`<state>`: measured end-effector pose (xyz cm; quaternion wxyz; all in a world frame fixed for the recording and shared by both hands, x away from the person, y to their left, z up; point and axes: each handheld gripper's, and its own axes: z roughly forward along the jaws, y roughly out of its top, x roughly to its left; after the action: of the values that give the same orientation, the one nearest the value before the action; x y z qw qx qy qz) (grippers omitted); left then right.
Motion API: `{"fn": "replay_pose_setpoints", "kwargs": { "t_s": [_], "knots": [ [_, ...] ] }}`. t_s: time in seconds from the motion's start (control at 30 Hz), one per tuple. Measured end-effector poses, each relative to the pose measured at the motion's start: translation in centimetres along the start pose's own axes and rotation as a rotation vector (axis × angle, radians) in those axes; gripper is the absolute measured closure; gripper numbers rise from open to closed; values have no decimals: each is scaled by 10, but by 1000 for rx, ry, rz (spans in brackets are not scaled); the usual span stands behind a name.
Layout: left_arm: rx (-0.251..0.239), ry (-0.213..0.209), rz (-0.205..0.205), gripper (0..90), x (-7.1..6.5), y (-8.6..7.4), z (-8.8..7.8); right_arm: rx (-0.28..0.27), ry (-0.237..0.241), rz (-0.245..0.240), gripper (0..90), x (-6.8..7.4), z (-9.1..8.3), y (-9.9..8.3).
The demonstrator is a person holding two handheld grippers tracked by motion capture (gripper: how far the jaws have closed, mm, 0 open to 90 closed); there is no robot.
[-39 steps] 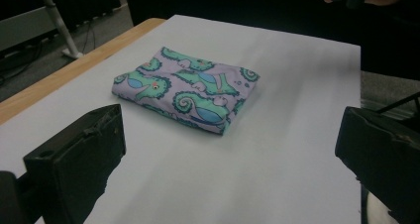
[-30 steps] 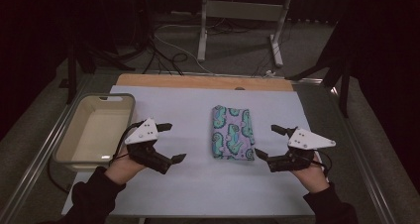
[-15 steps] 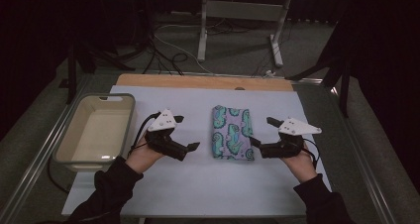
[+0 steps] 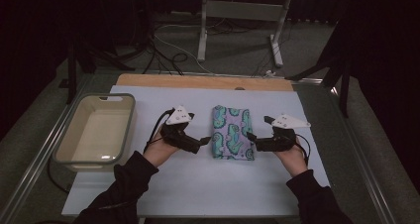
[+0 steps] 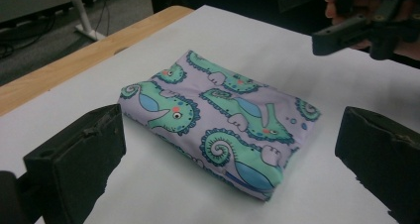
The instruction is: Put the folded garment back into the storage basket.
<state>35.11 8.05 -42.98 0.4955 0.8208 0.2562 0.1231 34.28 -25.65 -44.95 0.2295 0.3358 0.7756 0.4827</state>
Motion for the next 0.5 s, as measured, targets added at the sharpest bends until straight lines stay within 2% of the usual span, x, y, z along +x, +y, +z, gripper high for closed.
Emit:
{"fn": "replay_pose_setpoints", "kwargs": {
  "t_s": [0.1,0.27,0.4,0.5],
  "knots": [
    [1,6,-19,0,2,0,8,7,2,17,90,-1,4,-2],
    [14,12,-46,0,6,-2,23,24,6,19,90,-1,11,-5],
    [56,12,-47,0,7,-2,32,28,1,37,90,-1,18,-7],
    [55,7,-86,0,10,-4,40,43,-4,53,90,-1,24,-8]
  ]
}}
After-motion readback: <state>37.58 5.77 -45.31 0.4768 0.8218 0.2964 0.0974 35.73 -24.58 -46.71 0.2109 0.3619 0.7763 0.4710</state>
